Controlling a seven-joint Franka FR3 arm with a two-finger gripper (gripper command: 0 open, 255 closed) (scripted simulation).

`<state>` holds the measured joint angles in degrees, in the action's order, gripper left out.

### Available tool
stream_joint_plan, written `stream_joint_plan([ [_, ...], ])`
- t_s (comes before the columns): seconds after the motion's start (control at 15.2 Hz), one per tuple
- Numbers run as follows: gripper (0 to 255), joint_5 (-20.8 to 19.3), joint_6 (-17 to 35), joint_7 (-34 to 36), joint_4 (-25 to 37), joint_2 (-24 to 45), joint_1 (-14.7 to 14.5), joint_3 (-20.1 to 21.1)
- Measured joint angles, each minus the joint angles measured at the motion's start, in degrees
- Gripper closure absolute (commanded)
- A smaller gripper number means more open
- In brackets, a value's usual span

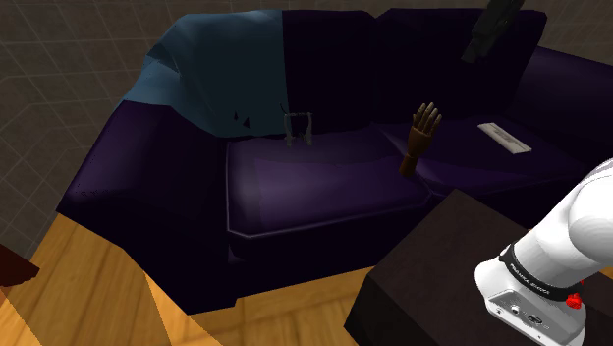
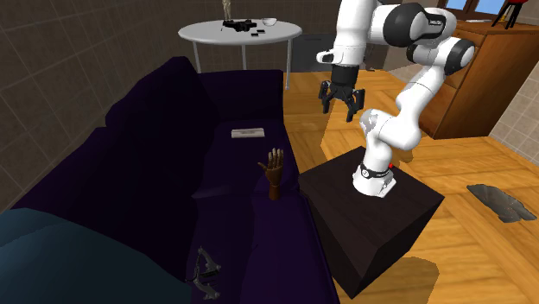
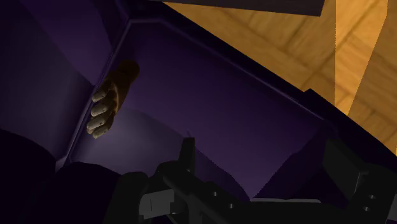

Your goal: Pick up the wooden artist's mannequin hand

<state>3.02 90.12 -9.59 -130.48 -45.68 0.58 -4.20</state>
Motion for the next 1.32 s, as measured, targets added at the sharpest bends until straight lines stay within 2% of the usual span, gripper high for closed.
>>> stream_joint_plan([
  [0.13,0,-0.11,0.87,0.05,-0.33,0.59,0.14,-0.11],
  [0.4,0,-1.36,6.78,-0.43,-3.55,3.46,1.53,-1.73],
  [1.06,0,-3.46,22.86,-1.5,-5.22,18.03,4.73,-6.66],
  [1.32,0,-3.57,28.08,-2.45,-3.81,24.7,5.92,-9.03],
])
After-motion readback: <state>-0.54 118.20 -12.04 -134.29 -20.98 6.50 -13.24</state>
